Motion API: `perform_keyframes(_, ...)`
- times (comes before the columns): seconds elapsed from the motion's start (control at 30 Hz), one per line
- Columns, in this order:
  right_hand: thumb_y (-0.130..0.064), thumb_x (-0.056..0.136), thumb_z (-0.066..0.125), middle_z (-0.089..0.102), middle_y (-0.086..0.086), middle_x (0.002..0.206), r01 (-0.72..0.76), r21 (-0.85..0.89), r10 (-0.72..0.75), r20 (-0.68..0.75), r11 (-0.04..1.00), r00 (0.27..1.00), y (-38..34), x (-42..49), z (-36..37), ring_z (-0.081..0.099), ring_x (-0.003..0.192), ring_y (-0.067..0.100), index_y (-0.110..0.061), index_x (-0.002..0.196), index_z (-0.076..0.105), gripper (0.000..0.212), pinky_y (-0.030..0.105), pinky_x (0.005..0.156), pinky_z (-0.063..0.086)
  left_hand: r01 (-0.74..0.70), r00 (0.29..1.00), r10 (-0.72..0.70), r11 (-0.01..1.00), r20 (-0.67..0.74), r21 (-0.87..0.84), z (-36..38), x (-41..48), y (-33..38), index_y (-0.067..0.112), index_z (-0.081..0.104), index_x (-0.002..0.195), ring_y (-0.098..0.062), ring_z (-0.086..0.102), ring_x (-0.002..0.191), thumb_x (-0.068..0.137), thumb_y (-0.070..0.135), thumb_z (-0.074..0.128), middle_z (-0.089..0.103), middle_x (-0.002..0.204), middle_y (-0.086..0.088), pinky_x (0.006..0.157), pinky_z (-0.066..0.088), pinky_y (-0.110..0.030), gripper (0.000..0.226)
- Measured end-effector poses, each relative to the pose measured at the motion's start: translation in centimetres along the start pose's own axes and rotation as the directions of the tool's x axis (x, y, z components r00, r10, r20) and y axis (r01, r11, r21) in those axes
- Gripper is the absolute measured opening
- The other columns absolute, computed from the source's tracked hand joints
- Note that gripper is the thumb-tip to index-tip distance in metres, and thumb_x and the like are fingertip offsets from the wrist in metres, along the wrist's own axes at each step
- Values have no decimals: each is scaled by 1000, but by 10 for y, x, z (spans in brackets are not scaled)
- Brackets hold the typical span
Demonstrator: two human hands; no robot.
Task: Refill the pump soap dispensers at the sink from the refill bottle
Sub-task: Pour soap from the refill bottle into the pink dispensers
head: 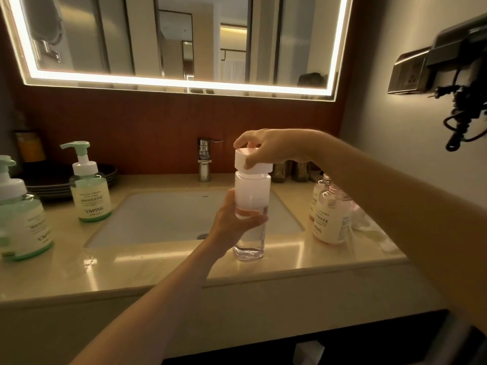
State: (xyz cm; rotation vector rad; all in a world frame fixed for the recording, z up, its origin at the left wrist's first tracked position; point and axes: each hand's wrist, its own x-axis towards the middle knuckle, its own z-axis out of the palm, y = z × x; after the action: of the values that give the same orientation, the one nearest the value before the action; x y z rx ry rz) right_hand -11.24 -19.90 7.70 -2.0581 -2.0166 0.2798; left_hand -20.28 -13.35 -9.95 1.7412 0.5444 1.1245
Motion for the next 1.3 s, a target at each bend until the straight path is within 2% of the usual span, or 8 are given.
perform_keyframes(0.13, -59, 82, 51, 11, 3, 156, -31, -79, 23, -106, 996, 994, 2, 1, 0, 23, 139, 31, -30, 147, 11, 81, 45, 107, 30, -12, 1000, 12, 1000, -2, 20, 0, 0, 0, 28, 41, 118, -10, 58, 94, 70, 16, 80, 56, 105, 7, 78, 52, -26, 63)
perform_keyframes(0.27, -66, 80, 48, 37, 9, 139, -109, -222, 66, -191, 969, 979, 2, 10, 15, 49, 110, 24, -21, 140, 29, 78, 33, 83, 51, -11, 1000, 11, 1000, -4, 26, 0, -1, 0, 25, 42, 120, -11, 58, 95, 70, 17, 80, 56, 107, 4, 76, 51, -24, 64)
perform_keyframes(0.4, -32, 85, 64, 32, 3, 146, 38, 8, -38, -20, 999, 999, 4, 3, 6, 40, 121, 21, -26, 143, 26, 70, 29, 92, 40, 4, 1000, -4, 1000, -8, 28, 0, -1, 1, 27, 39, 120, -7, 58, 93, 70, 17, 80, 55, 107, 4, 77, 50, -25, 65)
perform_keyframes(0.53, -57, 82, 53, 15, 2, 155, -16, 41, 20, -84, 999, 996, 3, 2, 4, 26, 137, 29, -28, 147, 11, 83, 42, 105, 34, -1, 1000, 1, 999, 0, 33, 0, 0, -1, 26, 40, 121, -13, 58, 98, 70, 18, 79, 55, 109, 5, 83, 52, -32, 66)
perform_keyframes(0.7, -69, 78, 46, 50, 7, 114, -140, -248, 88, -207, 959, 974, 1, 10, 17, 58, 85, 19, -16, 133, 37, 77, 29, 64, 58, -8, 1000, 8, 999, -8, 38, -1, 0, -2, 25, 42, 122, -10, 59, 95, 69, 18, 80, 57, 109, 3, 82, 52, -32, 66)
perform_keyframes(0.83, -47, 81, 63, 47, 3, 105, -61, -12, 56, -249, 998, 967, 10, 12, 11, 53, 71, 15, -17, 127, 43, 58, 21, 50, 52, -8, 1000, 9, 999, -7, 43, 0, 0, -1, 25, 42, 120, -2, 59, 89, 70, 16, 80, 56, 105, 6, 78, 51, -25, 64)
perform_keyframes(1.0, -48, 83, 59, 49, 5, 116, -19, 132, 82, -491, 991, 867, 45, -7, -3, 57, 90, 21, -20, 130, 42, 58, 21, 51, 51, -20, 999, 22, 998, -34, 59, 5, 3, -4, 23, 43, 121, -8, 60, 91, 68, 18, 81, 56, 106, 4, 78, 53, -28, 66)
perform_keyframes(1.3, -47, 84, 56, 55, 13, 119, -309, 232, 377, -717, 922, 586, 170, -71, 22, 52, 96, 23, -12, 123, 51, 52, 27, 74, 36, -43, 999, 42, 998, 11, 52, 64, 19, -3, 15, 41, 125, 0, 60, 82, 67, 19, 81, 56, 99, 9, 75, 54, -28, 70)
